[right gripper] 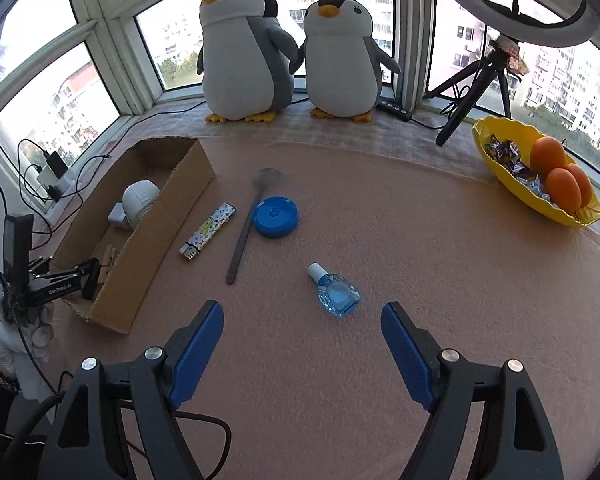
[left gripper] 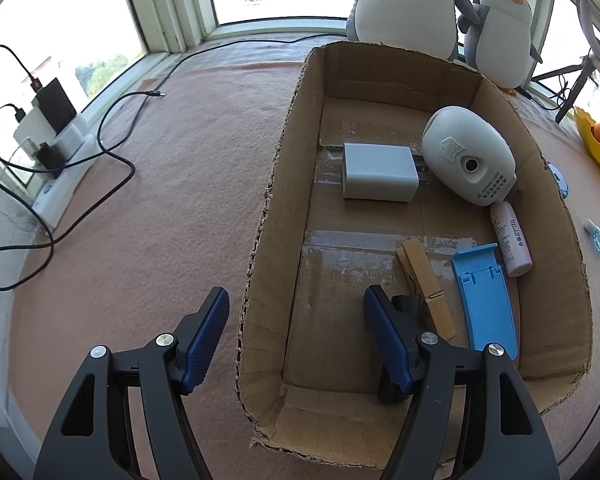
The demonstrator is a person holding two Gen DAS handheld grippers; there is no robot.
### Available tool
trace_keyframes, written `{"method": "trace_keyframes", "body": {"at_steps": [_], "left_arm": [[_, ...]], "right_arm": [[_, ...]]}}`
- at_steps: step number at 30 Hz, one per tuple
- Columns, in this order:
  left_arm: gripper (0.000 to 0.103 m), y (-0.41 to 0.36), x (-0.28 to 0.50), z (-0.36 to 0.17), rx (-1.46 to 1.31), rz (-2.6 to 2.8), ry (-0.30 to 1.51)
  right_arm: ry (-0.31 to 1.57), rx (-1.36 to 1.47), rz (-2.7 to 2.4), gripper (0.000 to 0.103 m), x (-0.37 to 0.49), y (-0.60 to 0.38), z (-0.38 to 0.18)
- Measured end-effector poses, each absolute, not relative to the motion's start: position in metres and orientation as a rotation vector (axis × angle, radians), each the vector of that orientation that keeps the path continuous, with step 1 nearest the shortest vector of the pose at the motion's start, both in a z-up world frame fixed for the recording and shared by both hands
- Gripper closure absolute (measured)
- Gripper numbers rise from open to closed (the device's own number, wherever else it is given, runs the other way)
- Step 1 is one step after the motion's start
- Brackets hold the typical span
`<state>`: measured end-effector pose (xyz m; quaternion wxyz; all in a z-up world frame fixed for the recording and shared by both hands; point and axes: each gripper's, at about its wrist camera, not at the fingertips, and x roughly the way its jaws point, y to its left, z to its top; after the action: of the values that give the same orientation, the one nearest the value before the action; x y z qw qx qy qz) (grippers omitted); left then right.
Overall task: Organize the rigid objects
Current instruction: 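Move the right tool to the blue eye-drop bottle and close on it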
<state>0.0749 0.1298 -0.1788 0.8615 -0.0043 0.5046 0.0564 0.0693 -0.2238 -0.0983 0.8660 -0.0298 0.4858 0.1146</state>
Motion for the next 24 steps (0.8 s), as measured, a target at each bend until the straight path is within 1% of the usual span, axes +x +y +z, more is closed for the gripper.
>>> {"method": "trace_keyframes", "body": {"at_steps": [1, 3, 6, 9, 16, 18, 21, 24], "left_arm": [[0.032, 0.13, 0.075, -0.179, -0.01, 0.121, 1.059], [0.032, 0.129, 0.075, -0.179, -0.009, 0.126, 1.058], [0.032, 0.128, 0.075, -0.178, -0.004, 0.139, 1.057], [0.032, 0.128, 0.075, -0.178, -0.004, 0.147, 1.06], [0.032, 0.127, 0.073, -0.178, -0.001, 0.163, 1.06], [0.032, 0.127, 0.073, -0.178, -0.002, 0.167, 1.058], [0.032, 0.128, 0.074, -0.178, -0.007, 0.168, 1.06], [0.032, 0.128, 0.074, -0.178, -0.004, 0.167, 1.061]], "right_arm": [[1.033, -0.074, 0.24, 0.033, 0.074, -0.225, -0.104], [1.07, -0.093, 0.247, 0.044, 0.083, -0.229, -0.116], [1.124, -0.135, 0.251, 0.054, 0.095, -0.23, -0.133], [1.17, -0.173, 0.27, 0.055, 0.104, -0.228, -0.147], [1.202, -0.223, 0.307, 0.056, 0.122, -0.226, -0.162], [1.218, -0.222, 0.317, 0.064, 0.126, -0.225, -0.166], [1.238, -0.236, 0.321, 0.068, 0.129, -0.222, -0.171], [1.253, -0.253, 0.316, 0.069, 0.13, -0.219, -0.174]]}}
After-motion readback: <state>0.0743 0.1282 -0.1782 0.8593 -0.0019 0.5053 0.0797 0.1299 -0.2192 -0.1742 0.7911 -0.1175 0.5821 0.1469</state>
